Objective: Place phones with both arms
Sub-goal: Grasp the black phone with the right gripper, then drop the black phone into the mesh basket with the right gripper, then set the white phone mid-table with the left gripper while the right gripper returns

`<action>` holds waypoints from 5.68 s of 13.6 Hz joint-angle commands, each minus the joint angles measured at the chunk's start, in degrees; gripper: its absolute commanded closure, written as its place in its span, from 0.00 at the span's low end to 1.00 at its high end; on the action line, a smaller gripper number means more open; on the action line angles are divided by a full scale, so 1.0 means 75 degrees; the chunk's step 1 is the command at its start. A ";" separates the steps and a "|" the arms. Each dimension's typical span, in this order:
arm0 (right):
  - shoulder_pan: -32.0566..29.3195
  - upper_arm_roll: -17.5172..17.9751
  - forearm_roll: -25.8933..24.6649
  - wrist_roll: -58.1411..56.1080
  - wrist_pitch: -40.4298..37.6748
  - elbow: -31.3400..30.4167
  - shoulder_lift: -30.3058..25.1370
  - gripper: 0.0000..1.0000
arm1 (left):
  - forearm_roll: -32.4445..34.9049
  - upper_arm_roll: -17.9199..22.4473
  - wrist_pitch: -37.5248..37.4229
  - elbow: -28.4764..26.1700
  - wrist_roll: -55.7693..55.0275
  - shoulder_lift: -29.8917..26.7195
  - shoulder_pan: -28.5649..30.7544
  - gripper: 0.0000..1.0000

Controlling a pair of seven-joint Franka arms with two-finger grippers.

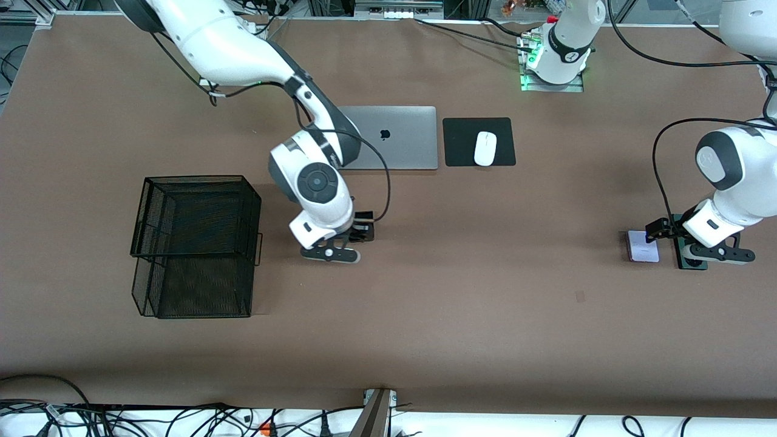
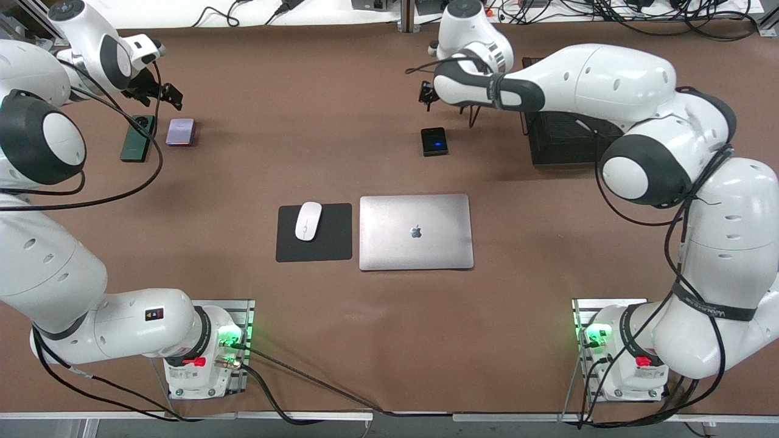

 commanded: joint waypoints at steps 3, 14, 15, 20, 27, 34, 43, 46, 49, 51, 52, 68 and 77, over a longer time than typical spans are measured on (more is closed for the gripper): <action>0.0216 -0.0041 0.0112 -0.1097 0.0181 -0.0141 0.0200 0.00 | -0.0296 -0.0162 0.1014 -0.0302 0.0474 0.0470 0.0264 0.00; 0.0275 -0.0018 0.0206 -0.1698 0.0895 -0.0482 0.0469 0.00 | -0.1432 -0.0244 0.1661 -0.0443 0.0451 0.0952 0.0311 0.00; 0.0263 -0.0018 0.0357 -0.1965 0.0919 -0.0552 0.0469 0.00 | -0.1432 -0.0244 0.1708 -0.0443 0.0428 0.0998 0.0311 0.00; 0.0275 -0.0018 0.0417 -0.2179 0.0919 -0.0693 0.0446 0.00 | -0.1490 -0.0244 0.1907 -0.0443 0.0369 0.1186 0.0311 0.00; 0.0287 -0.0088 0.0300 -0.2401 0.0908 -0.0693 0.0399 0.70 | -0.1783 -0.0256 0.2083 -0.0467 0.0369 0.1350 0.0299 0.00; 0.0251 -0.0789 0.0323 -0.1558 0.0163 -0.0658 -0.0828 0.87 | -0.1995 -0.0256 0.2072 -0.0420 0.0334 0.1397 0.0217 0.57; -0.0333 -0.3133 0.0755 -0.4845 -0.2701 -0.0973 -0.2670 0.87 | -0.1960 -0.0256 0.0587 0.0504 0.0310 0.1339 0.0077 0.87; -0.0522 -0.3731 0.1050 -0.5529 -0.2376 -0.2072 -0.3232 0.87 | -0.1936 -0.0256 -0.0119 0.0997 0.0065 0.1339 0.0053 0.88; -0.0534 -0.4235 0.1177 -0.6664 -0.1170 -0.3385 -0.3806 0.86 | -0.1925 -0.0244 -0.0225 0.1290 -0.0996 0.1350 -0.0741 0.90; -0.0534 -0.4388 0.1598 -0.7064 -0.0595 -0.4019 -0.3971 0.86 | -0.1878 -0.0232 -0.0249 0.1385 -0.2005 0.1374 -0.1316 0.90; -0.0534 -0.4400 0.1798 -0.7239 -0.0430 -0.4219 -0.4042 0.86 | -0.1878 -0.0232 -0.0249 0.1420 -0.2393 0.1374 -0.1515 0.90; -0.0839 -0.4541 0.2644 -0.7148 0.0052 -0.4584 -0.3738 0.01 | -0.0157 -0.0068 -0.2191 0.4734 -1.0093 0.3225 -0.6344 0.93; -0.0862 -0.4447 0.2667 -0.6655 -0.1596 -0.1507 -0.2849 0.01 | 0.0043 -0.0056 -0.2323 0.7125 -1.0495 0.4840 -0.7726 0.93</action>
